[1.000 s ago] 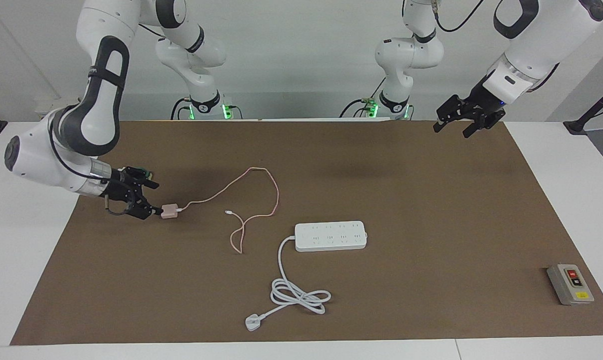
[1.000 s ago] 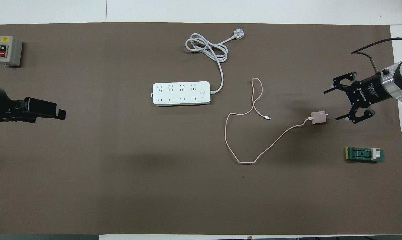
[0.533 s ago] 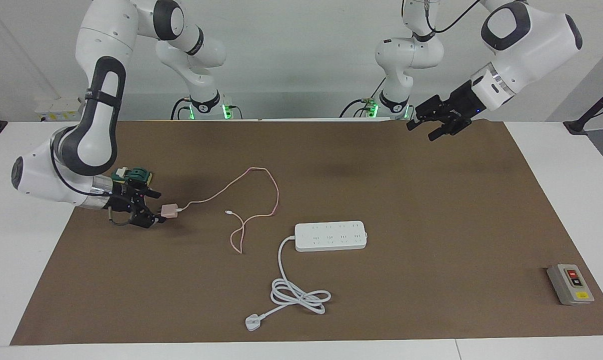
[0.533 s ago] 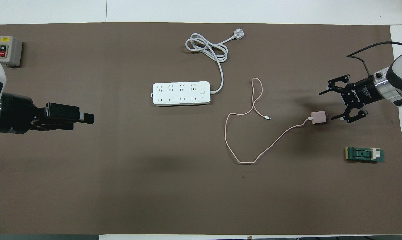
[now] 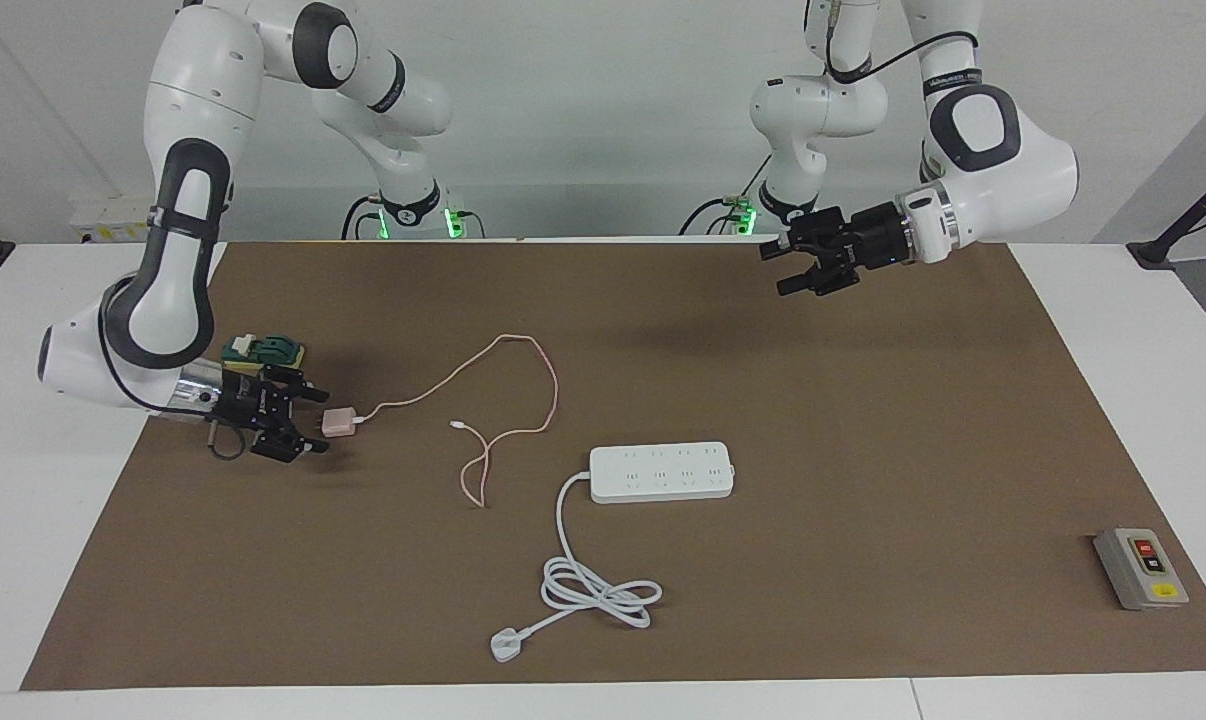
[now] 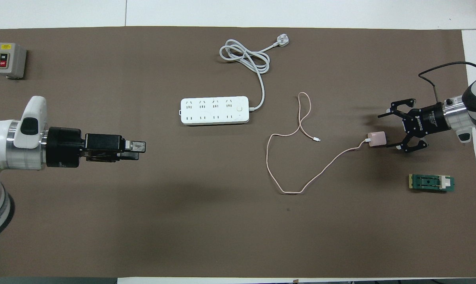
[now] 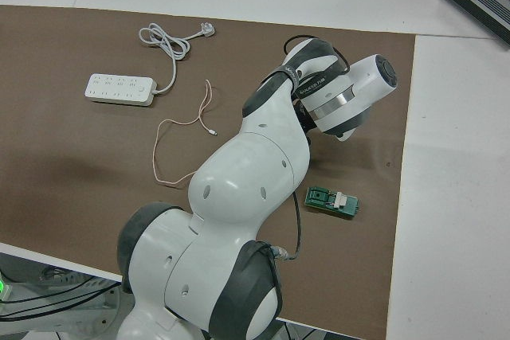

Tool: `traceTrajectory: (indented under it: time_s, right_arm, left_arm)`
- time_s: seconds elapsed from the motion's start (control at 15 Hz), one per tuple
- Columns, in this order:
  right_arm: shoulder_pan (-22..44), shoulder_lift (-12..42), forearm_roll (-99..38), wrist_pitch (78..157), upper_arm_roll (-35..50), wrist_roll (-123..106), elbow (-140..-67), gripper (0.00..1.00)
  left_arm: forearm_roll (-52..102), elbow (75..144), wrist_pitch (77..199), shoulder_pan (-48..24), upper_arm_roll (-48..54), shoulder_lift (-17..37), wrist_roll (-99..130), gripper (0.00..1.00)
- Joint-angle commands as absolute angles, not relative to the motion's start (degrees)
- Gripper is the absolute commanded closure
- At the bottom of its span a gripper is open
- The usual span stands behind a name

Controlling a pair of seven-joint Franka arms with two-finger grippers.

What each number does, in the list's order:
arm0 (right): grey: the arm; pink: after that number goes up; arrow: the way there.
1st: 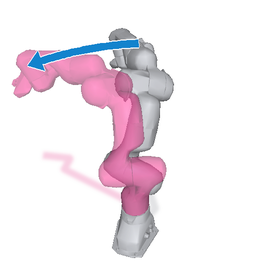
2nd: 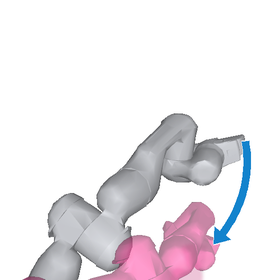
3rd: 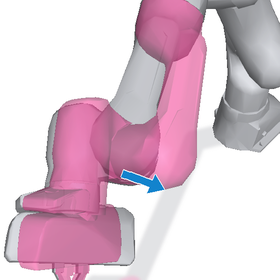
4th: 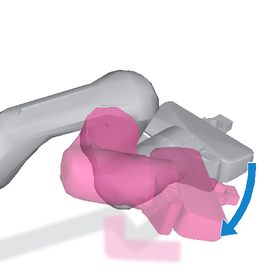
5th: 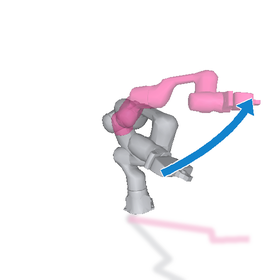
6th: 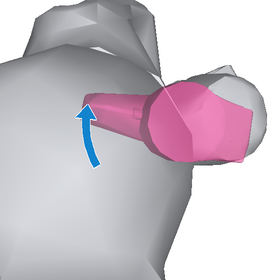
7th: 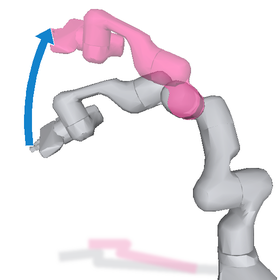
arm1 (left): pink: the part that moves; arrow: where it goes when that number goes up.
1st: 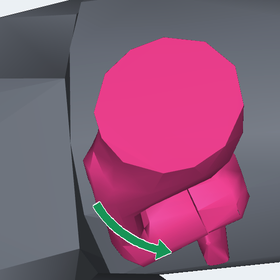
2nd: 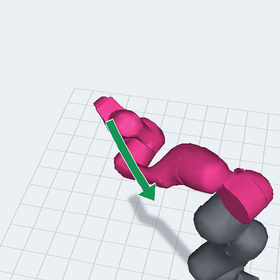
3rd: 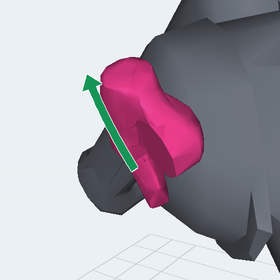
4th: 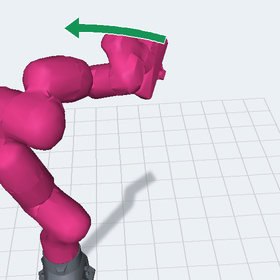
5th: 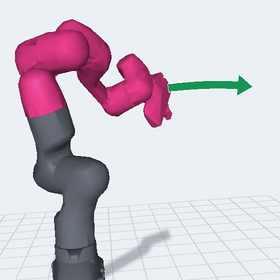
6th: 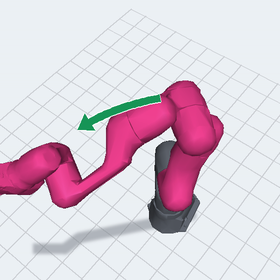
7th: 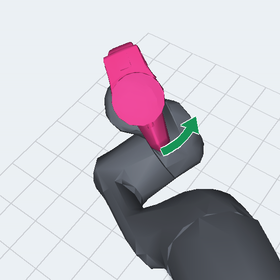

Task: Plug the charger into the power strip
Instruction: 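Move the right gripper over the charger while the left gripper nears the strip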

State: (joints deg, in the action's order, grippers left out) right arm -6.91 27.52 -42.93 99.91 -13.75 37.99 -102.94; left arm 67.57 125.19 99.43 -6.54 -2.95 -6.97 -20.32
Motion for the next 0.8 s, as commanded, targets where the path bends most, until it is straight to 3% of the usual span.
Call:
traceTrajectory:
  time_s: [0.0,0.6,0.73]
  right_arm:
    - [-7.29,26.46,-44.73,101.78,-13.45,37.18,-105.64,0.0]
    - [-7.56,25.4,-46.67,101.78,-13.8,37.79,-109.42,0.0]
    - [-7.82,25.23,-46.67,101.34,-14.23,37.79,-109.42,0.0]
  left_arm:
    - [75.91,128.75,103.34,-11.41,-3.52,-5.71,-24.77,0.0]
    - [88.32,129.11,104.33,-16.61,-3.43,1.39,-39.53,0.0]
    - [94.53,128.59,98.74,-16.61,-3.43,8.21,-48.37,0.0]
